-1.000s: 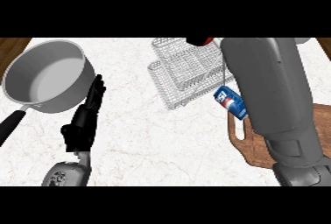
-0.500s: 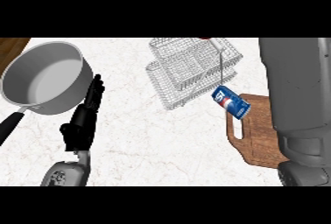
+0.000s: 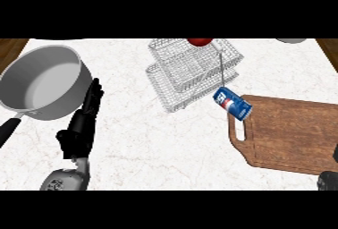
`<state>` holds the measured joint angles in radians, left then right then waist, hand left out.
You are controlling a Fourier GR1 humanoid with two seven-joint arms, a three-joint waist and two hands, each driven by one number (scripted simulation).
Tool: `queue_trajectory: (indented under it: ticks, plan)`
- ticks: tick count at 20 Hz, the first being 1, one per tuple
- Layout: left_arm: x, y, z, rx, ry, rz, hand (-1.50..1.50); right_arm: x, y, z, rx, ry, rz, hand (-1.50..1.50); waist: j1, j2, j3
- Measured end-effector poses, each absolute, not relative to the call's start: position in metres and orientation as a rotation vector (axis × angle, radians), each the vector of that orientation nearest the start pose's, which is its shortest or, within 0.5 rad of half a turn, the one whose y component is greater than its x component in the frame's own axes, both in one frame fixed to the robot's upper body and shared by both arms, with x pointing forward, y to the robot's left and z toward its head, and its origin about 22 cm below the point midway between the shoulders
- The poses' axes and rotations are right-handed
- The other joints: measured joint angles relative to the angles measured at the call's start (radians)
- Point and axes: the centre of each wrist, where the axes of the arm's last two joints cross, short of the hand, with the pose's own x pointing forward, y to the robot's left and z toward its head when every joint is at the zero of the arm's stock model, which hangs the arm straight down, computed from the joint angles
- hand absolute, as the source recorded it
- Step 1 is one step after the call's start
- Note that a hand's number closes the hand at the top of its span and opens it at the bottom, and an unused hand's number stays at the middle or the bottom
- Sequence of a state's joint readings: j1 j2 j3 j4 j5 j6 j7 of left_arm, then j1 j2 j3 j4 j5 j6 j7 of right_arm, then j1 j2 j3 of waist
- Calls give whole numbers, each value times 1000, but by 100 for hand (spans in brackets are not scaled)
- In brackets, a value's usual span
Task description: Pick the tomato from the cutting board and place it in the tiered basket
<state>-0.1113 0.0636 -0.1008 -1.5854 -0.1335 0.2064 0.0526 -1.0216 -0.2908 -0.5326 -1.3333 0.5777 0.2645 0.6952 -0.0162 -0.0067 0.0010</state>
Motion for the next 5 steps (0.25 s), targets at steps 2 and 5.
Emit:
queue_trajectory:
  ticks: [2,5]
  plan:
    - [266,207,34,212,-1658,-91,0,366,-327,290,-653,-1476,92,-150,-6,0,0]
    - [267,214,30,215,-1652,-84,0,340,-377,275,-630,-1480,69,-150,-10,1,0]
